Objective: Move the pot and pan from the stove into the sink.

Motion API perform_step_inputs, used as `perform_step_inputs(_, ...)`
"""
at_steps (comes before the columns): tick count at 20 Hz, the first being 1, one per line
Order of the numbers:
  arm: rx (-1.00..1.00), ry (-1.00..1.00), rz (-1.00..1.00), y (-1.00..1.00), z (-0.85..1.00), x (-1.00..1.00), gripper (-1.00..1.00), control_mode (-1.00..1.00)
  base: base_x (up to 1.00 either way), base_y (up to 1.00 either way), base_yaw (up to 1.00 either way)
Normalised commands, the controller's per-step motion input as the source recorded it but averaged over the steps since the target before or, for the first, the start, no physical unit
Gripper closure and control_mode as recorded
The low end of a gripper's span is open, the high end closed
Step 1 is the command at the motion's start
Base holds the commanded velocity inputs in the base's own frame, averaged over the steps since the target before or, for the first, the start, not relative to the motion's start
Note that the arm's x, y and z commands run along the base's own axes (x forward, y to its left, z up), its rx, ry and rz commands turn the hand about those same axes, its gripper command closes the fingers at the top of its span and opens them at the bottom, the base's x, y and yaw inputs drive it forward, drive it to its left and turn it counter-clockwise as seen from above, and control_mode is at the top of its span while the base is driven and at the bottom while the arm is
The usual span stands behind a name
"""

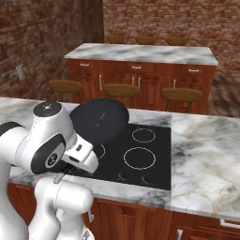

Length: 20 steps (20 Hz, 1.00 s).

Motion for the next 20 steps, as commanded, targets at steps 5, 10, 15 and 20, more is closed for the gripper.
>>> perform_step_inputs(5, 0.00, 0.00, 0.00, 0.00, 0.00, 0.00, 1.00, 1.00, -0.65, -0.01, 0.01)
perform_step_inputs(10, 0.00, 0.00, 0.00, 0.00, 0.00, 0.00, 1.00, 1.00, -0.64, -0.05, 0.00)
perform_step_inputs(15, 0.00, 0.00, 0.00, 0.00, 0.00, 0.00, 1.00, 1.00, -0.20, -0.16, -0.15)
perform_step_inputs(20, 0.00, 0.00, 0.00, 0.00, 0.00, 0.00, 1.00, 1.00, -0.15, -0.28, -0.35)
